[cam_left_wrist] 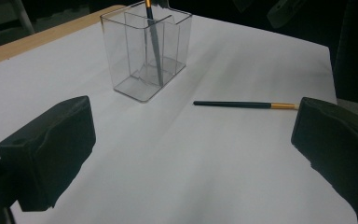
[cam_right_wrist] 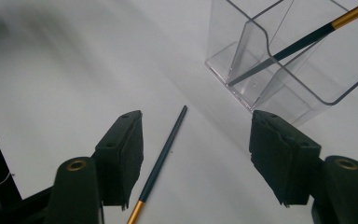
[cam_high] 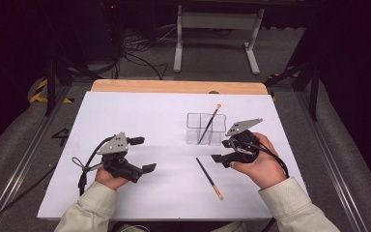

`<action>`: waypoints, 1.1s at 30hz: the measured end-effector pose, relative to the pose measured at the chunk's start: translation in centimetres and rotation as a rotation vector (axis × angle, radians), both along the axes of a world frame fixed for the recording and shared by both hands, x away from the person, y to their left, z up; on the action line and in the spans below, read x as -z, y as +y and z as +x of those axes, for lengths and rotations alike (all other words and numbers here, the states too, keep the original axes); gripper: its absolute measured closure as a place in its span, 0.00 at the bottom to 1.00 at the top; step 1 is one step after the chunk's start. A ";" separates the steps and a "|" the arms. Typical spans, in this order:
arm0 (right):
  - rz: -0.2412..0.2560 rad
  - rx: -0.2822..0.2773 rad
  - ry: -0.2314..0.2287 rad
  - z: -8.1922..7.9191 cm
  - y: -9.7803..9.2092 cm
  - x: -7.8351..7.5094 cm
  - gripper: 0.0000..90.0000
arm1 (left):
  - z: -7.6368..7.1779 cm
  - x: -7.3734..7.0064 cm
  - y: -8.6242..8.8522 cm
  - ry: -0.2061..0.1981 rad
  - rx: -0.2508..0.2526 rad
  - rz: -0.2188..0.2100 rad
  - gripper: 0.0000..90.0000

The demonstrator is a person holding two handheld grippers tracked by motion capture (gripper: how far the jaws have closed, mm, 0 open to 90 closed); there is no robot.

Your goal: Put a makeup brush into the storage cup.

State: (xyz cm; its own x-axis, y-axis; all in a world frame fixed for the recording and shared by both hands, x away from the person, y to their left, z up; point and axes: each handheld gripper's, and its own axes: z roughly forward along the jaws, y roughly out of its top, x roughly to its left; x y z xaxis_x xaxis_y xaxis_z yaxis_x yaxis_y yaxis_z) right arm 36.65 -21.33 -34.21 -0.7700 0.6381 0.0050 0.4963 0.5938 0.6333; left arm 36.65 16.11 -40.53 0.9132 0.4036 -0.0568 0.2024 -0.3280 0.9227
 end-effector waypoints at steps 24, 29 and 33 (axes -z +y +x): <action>-0.066 -0.018 0.102 0.3 1.4 3.7 0.45 | -0.4 0.1 0.6 0.001 -0.013 0.007 0.00; -0.087 -0.014 0.126 0.2 1.5 4.2 0.47 | -0.4 0.1 0.7 0.003 -0.015 0.005 0.00; -0.103 -0.003 0.152 0.2 1.6 4.6 0.50 | -0.5 0.2 0.7 0.003 -0.008 0.006 0.00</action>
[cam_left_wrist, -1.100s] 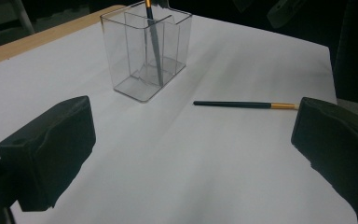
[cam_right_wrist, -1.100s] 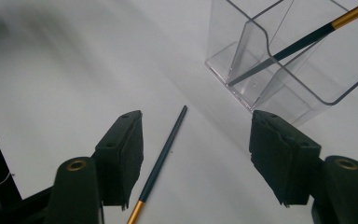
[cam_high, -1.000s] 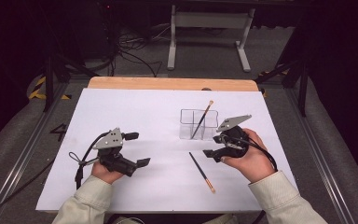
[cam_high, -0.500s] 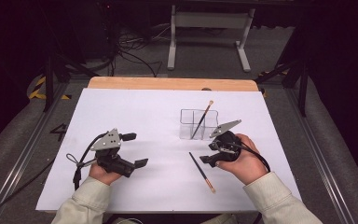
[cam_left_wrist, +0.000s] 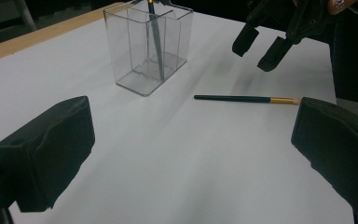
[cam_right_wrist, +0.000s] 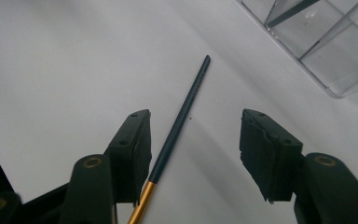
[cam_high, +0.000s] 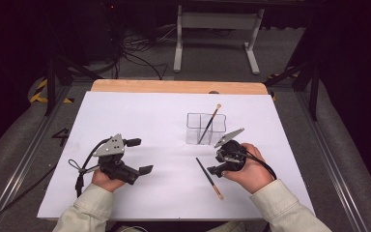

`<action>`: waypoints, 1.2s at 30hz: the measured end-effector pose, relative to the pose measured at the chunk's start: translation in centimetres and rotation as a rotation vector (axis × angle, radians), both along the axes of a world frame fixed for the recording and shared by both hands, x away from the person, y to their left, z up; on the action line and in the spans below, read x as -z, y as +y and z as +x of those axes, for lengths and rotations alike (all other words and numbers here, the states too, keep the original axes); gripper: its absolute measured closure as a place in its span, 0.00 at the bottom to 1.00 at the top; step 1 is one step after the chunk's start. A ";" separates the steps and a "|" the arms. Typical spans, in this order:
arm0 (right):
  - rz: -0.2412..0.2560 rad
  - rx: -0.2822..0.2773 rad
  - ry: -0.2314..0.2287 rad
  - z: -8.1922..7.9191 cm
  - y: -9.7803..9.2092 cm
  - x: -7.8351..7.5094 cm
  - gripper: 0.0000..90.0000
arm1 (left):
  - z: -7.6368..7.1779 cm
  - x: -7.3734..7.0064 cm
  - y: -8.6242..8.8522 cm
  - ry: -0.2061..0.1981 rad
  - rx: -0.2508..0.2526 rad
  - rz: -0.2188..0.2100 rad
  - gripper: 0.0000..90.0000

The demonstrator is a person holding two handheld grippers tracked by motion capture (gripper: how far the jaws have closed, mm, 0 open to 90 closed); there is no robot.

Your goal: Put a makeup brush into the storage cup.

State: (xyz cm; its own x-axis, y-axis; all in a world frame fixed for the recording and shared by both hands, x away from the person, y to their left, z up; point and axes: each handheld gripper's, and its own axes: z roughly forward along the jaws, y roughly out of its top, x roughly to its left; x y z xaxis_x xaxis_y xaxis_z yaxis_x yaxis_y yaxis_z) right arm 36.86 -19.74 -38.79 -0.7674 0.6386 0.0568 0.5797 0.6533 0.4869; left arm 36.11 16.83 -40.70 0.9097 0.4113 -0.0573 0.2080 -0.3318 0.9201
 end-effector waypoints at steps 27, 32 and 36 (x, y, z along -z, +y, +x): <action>-0.079 -0.004 0.062 -0.2 1.6 2.9 0.56 | -0.1 0.1 0.1 0.007 0.008 0.003 0.00; -0.097 -0.011 0.068 -0.3 1.8 3.4 0.59 | -0.1 0.1 0.1 0.005 0.012 0.004 0.00; -0.114 -0.016 0.072 -0.3 2.0 3.7 0.62 | 0.0 0.2 0.0 0.012 0.016 0.007 0.00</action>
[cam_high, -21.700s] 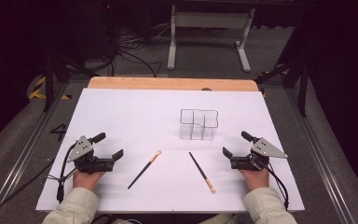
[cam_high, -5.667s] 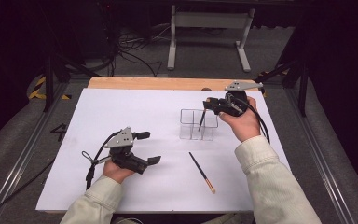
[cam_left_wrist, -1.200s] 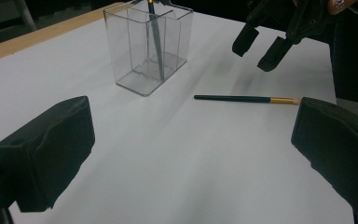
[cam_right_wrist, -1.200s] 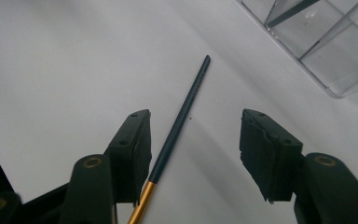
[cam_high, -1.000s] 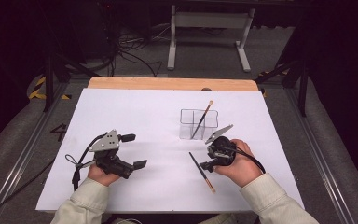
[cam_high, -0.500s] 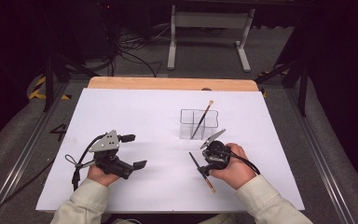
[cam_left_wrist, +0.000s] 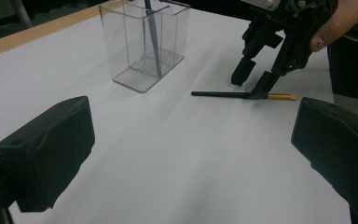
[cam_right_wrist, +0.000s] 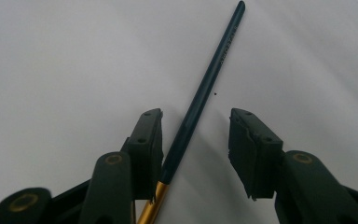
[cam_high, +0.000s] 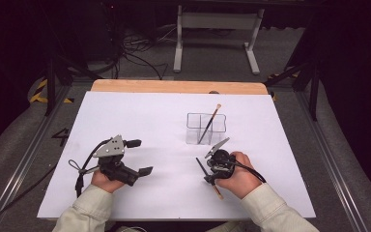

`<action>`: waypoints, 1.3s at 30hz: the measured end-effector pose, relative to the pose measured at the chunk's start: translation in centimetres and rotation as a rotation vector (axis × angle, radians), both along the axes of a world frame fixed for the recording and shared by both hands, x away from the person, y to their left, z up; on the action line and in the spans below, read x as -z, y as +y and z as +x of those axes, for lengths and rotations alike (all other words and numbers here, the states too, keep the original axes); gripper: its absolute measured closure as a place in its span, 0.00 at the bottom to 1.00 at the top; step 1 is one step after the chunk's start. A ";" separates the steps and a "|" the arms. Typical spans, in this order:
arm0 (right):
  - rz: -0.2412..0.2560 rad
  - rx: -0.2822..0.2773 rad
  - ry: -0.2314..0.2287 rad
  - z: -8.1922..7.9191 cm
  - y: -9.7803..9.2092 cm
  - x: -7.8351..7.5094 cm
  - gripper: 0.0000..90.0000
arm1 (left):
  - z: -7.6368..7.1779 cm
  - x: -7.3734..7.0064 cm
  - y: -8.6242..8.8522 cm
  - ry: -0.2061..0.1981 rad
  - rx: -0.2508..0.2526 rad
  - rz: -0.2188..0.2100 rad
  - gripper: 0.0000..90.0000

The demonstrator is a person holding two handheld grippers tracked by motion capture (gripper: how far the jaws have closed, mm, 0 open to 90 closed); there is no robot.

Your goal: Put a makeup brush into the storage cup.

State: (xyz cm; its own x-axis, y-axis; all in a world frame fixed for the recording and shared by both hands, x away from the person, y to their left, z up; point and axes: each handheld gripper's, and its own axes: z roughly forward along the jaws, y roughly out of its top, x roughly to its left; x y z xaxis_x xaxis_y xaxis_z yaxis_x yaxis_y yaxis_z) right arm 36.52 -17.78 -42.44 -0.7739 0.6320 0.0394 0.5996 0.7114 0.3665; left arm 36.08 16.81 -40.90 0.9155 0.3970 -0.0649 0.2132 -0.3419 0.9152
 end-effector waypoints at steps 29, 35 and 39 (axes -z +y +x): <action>-0.065 -0.030 0.002 -0.2 0.5 0.1 0.93 | 0.1 0.2 -0.4 0.012 0.026 0.003 0.02; -0.062 -0.039 0.000 -0.1 0.4 -0.1 0.93 | 0.0 0.1 -0.4 0.022 0.011 0.005 0.02; -0.036 -0.053 -0.021 -0.1 0.1 -1.1 0.93 | -0.1 0.2 -0.7 0.029 0.023 -0.005 0.03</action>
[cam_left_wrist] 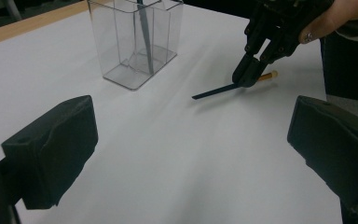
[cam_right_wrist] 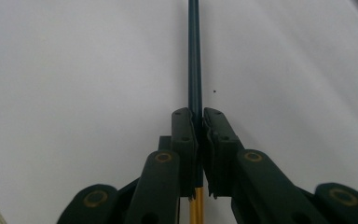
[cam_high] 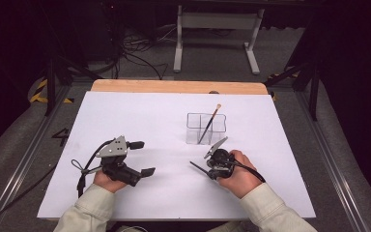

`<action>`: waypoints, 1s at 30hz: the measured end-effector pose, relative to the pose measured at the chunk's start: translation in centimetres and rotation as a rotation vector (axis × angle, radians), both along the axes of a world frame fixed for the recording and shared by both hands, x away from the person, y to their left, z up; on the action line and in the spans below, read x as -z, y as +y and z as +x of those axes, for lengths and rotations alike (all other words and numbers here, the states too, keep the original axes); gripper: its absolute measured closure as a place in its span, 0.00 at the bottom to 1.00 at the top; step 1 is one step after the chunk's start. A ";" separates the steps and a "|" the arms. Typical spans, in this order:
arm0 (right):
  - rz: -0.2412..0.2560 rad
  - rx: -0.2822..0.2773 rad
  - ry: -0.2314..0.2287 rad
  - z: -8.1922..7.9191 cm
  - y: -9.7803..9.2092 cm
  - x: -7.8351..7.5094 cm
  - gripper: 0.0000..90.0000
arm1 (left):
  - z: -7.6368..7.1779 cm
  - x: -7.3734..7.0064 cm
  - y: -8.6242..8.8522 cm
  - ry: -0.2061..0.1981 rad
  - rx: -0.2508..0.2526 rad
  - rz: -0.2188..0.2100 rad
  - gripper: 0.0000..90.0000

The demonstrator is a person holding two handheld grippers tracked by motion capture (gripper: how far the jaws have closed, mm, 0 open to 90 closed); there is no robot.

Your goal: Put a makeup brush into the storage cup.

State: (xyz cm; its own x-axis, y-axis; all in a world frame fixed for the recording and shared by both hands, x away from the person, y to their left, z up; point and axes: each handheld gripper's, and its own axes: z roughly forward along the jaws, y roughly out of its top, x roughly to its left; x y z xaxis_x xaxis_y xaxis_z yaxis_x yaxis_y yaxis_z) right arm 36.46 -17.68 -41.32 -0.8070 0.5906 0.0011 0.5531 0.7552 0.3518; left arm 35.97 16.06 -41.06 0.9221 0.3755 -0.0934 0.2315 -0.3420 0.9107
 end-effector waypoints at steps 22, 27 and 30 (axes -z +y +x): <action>-0.006 -0.281 -0.067 -1.1 1.1 -5.2 0.93 | -1.0 -1.3 -1.3 -0.033 0.084 -0.058 0.03; -0.007 -0.311 -0.068 -1.3 1.4 -5.7 0.93 | -1.0 -1.4 -1.4 -0.027 0.080 -0.066 0.03; -0.021 -0.329 -0.061 -1.4 1.8 -6.0 0.93 | -1.0 -1.4 -1.6 -0.028 0.084 -0.059 0.03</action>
State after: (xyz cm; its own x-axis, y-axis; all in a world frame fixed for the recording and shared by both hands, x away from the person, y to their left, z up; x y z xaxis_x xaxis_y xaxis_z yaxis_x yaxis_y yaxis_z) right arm 35.05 -15.91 -35.34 -0.9525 0.2980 -0.0626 0.2571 0.8972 0.3591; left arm 34.97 14.43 -39.69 0.9527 0.2915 -0.0867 0.1784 -0.3048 0.9356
